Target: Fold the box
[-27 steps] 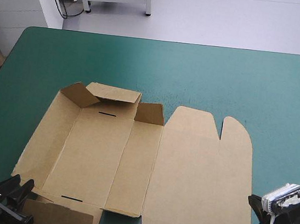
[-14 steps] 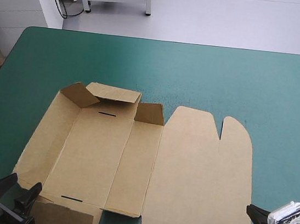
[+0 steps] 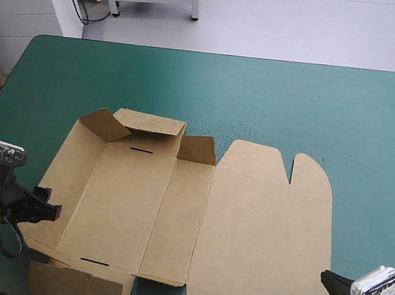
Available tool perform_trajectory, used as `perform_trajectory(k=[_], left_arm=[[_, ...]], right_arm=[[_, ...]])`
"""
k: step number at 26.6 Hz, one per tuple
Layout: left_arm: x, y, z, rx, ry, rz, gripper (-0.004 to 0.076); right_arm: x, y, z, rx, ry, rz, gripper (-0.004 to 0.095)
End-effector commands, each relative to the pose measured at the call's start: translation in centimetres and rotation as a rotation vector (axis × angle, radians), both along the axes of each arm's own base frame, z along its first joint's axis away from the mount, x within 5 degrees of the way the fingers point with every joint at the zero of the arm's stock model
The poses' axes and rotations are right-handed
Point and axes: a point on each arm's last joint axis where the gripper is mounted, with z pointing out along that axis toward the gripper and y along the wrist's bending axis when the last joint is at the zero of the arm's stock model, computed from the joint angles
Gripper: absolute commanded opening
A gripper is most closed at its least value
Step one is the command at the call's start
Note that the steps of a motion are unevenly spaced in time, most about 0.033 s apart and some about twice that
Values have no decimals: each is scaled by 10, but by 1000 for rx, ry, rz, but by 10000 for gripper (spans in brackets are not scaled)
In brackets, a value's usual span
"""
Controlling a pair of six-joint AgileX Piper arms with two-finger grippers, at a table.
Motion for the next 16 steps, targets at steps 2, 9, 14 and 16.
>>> perform_trajectory(k=[2,9,14,16], left_arm=[[29,-3,17,70,43,62,474],[56,-11,17,102,101,42,474],[80,16,1,103,224,138,426],[85,24,-4,61,257,137,423]], right_arm=[[2,2,13,40,-73,10,-15],[1,3,12,49,-64,24,-15],[0,4,12,55,-59,27,-15],[0,4,12,55,-59,27,-15]])
